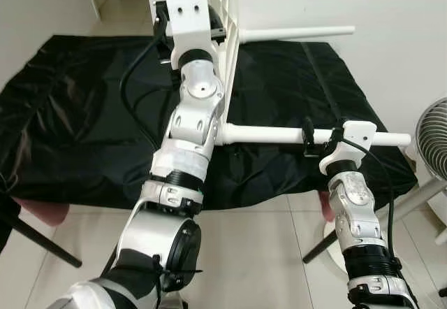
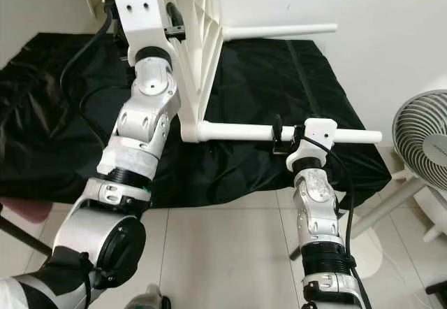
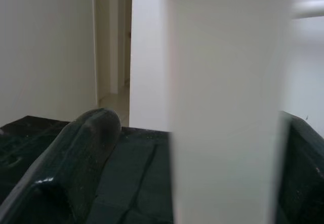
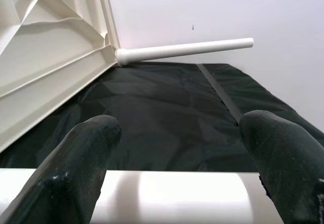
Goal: Building children table
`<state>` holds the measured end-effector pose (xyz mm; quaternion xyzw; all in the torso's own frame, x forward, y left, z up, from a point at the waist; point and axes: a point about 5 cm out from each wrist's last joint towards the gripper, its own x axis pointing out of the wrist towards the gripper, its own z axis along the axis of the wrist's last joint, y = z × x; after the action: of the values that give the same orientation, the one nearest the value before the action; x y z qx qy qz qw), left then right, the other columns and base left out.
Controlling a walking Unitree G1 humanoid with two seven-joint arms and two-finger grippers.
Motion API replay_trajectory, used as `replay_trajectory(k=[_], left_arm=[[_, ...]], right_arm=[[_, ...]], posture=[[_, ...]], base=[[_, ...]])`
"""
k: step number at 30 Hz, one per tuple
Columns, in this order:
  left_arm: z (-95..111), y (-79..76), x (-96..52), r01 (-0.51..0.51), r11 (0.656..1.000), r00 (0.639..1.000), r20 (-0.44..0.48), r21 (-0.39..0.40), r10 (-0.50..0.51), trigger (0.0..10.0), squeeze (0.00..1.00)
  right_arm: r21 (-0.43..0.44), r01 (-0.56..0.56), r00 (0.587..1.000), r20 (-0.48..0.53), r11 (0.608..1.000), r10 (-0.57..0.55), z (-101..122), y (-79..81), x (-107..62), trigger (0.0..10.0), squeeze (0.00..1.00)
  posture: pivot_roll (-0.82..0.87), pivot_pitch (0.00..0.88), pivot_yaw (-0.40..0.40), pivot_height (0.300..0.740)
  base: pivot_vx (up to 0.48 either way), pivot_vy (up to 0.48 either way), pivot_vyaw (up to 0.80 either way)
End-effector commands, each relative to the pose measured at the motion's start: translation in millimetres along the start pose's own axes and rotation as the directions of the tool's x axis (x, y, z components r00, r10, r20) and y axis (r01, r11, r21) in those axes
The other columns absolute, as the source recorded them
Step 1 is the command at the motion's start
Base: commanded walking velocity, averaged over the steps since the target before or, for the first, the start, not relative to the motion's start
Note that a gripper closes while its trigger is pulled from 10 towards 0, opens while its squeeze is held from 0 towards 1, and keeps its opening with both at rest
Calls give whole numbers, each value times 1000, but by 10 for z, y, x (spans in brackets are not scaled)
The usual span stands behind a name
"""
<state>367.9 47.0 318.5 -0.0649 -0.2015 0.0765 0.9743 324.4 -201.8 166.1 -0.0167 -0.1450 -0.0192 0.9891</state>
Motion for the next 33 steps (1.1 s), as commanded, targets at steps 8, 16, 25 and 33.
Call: replay_trajectory(k=[8, 16, 25, 33], left_arm=[[-214, -252, -216, 49, 997, 992, -111, -55, -55, 10000, 0], [-214, -252, -216, 49, 997, 992, -111, -55, -55, 10000, 0], [-214, -252, -216, 49, 997, 992, -111, -55, -55, 10000, 0], [-214, -252, -216, 49, 997, 992, -111, -55, -55, 10000, 0]], right_arm=[[4, 8, 1000, -15, 1000, -8, -29, -12, -8, 10000, 0], [4, 8, 1000, -15, 1000, -8, -29, -12, -8, 10000, 0], [4, 8, 1000, -15, 1000, -8, -29, -12, -8, 10000, 0], [4, 8, 1000, -15, 1000, -8, -29, -12, -8, 10000, 0]], posture=[[65, 128, -38, 740], [65, 128, -38, 740], [65, 128, -38, 740], [65, 128, -38, 740]], base=[[0, 0, 0], [0, 0, 0], [0, 0, 0], [0, 0, 0]])
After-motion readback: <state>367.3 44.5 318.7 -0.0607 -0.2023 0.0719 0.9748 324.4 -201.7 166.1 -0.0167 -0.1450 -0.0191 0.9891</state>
